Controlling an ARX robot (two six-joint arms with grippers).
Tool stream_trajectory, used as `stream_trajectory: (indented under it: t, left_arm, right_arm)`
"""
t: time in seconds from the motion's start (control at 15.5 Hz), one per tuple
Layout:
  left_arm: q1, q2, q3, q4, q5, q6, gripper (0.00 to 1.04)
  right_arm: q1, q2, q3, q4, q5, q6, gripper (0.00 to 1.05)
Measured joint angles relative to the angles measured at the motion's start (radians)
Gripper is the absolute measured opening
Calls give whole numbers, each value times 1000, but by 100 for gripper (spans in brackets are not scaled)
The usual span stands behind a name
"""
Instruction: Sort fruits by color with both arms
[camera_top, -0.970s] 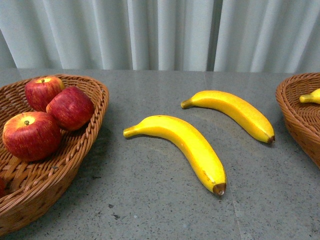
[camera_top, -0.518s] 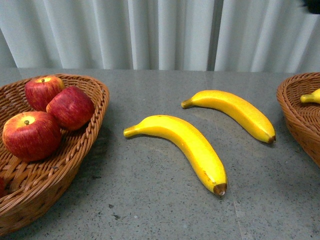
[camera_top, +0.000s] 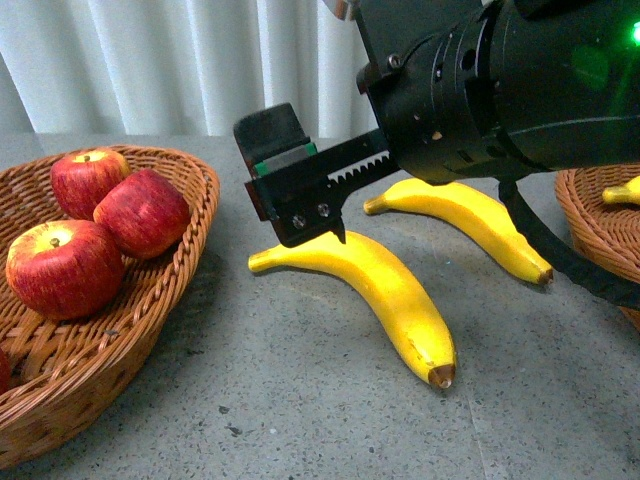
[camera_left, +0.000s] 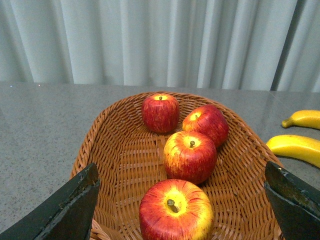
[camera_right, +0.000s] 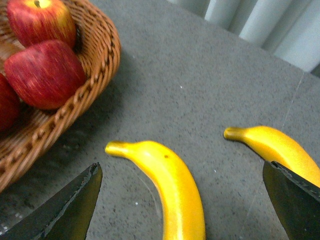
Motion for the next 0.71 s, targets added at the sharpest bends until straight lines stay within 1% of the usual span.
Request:
stream_trajectory:
  t: [0.39, 0.71]
  left_arm:
    - [0, 0, 0, 0, 0, 0, 98]
    - [0, 0, 0, 0, 0, 0, 98]
  right_arm:
    - [-26, 84, 30, -132, -3, -16, 98]
    - [-28, 102, 41, -162, -14, -13, 98]
